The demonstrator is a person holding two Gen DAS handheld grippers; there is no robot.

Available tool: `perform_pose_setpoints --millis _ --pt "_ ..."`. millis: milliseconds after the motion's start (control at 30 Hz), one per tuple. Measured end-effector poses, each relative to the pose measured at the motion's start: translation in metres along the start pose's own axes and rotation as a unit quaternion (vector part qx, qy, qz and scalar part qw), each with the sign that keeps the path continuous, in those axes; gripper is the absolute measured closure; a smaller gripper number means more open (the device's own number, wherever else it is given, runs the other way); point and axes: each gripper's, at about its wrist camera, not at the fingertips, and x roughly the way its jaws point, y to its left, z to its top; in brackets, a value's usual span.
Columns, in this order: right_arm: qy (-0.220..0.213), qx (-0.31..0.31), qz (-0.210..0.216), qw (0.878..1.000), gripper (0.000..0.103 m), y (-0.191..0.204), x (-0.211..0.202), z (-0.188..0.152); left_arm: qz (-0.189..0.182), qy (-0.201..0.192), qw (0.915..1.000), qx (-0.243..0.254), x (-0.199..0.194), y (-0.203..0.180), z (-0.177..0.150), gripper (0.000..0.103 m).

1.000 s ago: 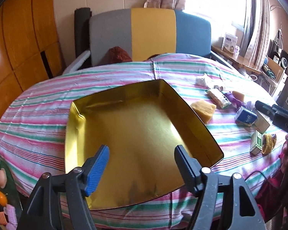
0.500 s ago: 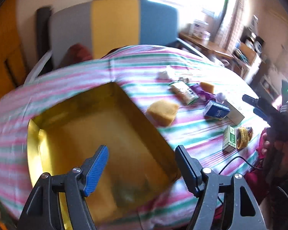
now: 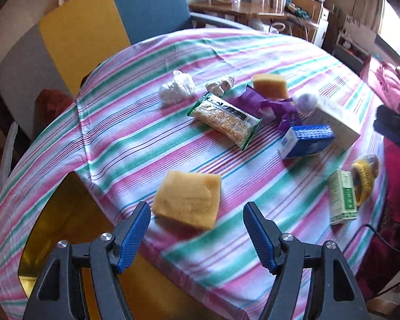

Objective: Organize objects
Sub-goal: 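Grasp the yellow sponge with the left tool and carry it over the tray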

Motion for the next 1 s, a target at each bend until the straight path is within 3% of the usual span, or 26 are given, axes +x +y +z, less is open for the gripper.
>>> perform_pose_setpoints --millis 133,300,367,400,533,767,1000 --pt "0.005 -0.003 0.006 1.000 0.000 0.001 0.001 0.000 0.010 0.030 0.9994 0.016 0.027 0.001 0.009 0.023" --pt "0.010 -0.002 0.010 1.000 0.000 0.001 0.003 0.000 0.024 0.057 0.9978 0.025 0.051 0.005 0.012 0.023" --pt "0.011 -0.003 0.010 1.000 0.000 0.001 0.004 0.000 0.009 0.069 0.9975 0.011 0.060 0.011 0.011 0.035" --pt "0.012 -0.003 0.010 1.000 0.000 0.002 0.005 0.000 0.002 0.068 0.9977 0.001 0.061 0.013 0.010 0.036" --pt "0.016 -0.007 0.006 1.000 0.000 0.002 0.007 0.000 -0.014 0.036 0.9991 -0.015 0.045 0.015 0.004 0.041" --pt "0.036 -0.016 0.009 0.999 0.000 0.006 0.012 -0.003 -0.053 -0.040 0.9958 -0.063 -0.021 0.009 -0.025 0.041" --pt "0.100 -0.031 -0.019 0.994 0.030 0.012 0.025 -0.020 -0.043 -0.072 0.9928 -0.085 -0.062 0.010 -0.063 0.041"
